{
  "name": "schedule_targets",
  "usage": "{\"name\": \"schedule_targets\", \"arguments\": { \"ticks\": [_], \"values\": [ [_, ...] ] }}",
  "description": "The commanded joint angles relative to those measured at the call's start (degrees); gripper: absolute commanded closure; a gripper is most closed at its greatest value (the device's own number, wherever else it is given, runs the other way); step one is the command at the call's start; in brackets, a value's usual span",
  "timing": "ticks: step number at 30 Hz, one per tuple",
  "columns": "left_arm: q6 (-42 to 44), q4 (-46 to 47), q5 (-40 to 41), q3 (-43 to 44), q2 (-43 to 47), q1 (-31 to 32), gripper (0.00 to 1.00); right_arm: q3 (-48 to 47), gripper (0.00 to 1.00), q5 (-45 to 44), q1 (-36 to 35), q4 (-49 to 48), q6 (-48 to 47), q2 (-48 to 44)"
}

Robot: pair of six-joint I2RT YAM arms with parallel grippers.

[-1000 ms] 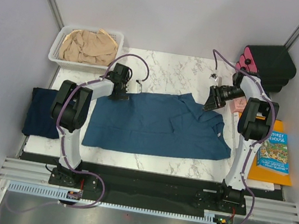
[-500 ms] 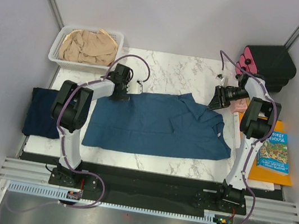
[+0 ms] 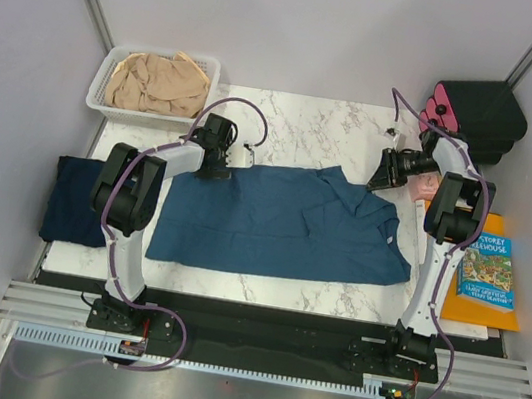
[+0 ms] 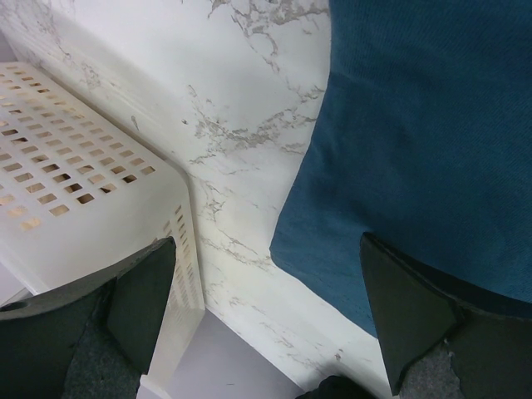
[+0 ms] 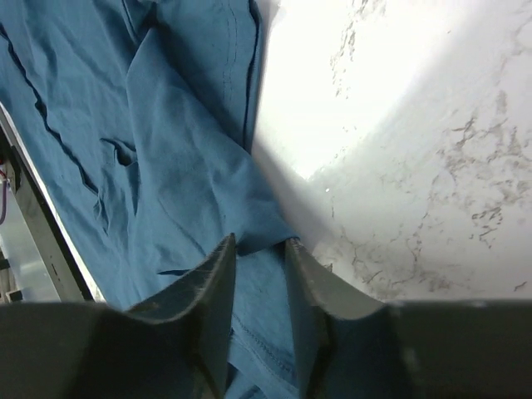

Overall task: Fold and stack the t-shirts
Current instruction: Grap the side of the flattened tshirt furthest away from the robot with both arms

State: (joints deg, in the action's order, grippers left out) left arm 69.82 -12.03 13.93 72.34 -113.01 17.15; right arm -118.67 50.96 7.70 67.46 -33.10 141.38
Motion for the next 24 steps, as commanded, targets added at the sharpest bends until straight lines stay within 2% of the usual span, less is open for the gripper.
{"name": "schedule_targets", "arguments": {
  "ticks": [1,6,10,24],
  "values": [
    [0.9,-1.9,-2.0,-1.1,-0.7,0.9,0.01,-2.4,0.68,3.1,-0.8,-1.7,0.5,0.1],
    [0.8,-1.9,-2.0,-0.6,-1.1,1.0,0.01,-1.9,0.89,3.5,-1.8,-1.7,0.1,-0.6],
    [0.8,-2.0,-2.1,-0.6,-1.3,1.1,0.01,-0.2,0.99,3.2,-2.7,-2.5,-0.3,-2.5],
    [-0.1,-1.9,-2.4,-0.4,-1.9,1.2,0.01,3.4,1.00,1.0,-4.9,-4.0,-2.5,-14.8]
  ]
}}
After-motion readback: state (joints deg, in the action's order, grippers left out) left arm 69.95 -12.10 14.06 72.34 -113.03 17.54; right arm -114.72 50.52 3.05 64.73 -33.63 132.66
